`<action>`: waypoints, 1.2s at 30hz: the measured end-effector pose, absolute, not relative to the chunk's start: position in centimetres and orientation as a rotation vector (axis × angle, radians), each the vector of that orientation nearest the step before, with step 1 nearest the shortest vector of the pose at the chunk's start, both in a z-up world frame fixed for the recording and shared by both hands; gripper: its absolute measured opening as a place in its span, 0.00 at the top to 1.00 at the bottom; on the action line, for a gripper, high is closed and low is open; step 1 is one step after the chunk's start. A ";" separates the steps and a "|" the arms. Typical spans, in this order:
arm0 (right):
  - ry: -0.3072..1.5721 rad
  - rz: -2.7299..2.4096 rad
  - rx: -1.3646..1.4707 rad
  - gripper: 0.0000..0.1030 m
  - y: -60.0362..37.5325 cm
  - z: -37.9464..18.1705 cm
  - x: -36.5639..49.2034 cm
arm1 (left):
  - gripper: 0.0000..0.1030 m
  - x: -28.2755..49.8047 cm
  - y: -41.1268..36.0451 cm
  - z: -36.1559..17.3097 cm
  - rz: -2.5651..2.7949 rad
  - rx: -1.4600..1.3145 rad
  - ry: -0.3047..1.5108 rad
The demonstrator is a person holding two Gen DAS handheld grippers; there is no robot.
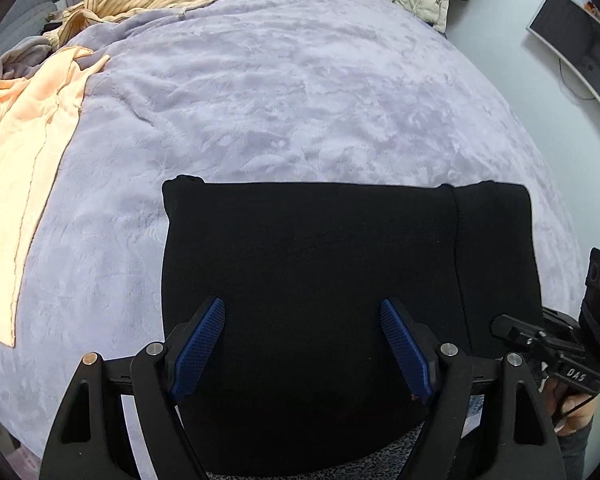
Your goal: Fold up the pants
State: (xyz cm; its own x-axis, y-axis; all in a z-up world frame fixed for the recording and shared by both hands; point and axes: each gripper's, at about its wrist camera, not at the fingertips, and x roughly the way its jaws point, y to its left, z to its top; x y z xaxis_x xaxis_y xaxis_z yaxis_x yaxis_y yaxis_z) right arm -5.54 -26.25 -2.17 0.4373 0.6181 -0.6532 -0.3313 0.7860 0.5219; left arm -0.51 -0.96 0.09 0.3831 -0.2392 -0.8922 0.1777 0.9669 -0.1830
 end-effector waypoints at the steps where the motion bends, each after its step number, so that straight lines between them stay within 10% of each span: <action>1: 0.944 0.616 0.389 0.75 -26.6 -2.4 -5.5 | 0.18 -0.5 -1.3 -0.5 -0.250 -0.033 1.145; 5: 0.929 0.575 0.401 0.58 -27.3 -1.0 -6.0 | 0.14 -1.0 -1.6 0.1 -0.219 -0.009 1.104; 9: 0.775 0.261 0.089 0.15 -26.1 3.6 -8.2 | 0.14 -0.9 -0.9 1.8 -0.208 -0.011 1.025; 36: 0.888 0.246 0.006 0.06 -20.9 1.1 -0.2 | 0.00 3.8 3.6 -2.6 -0.131 -0.288 1.101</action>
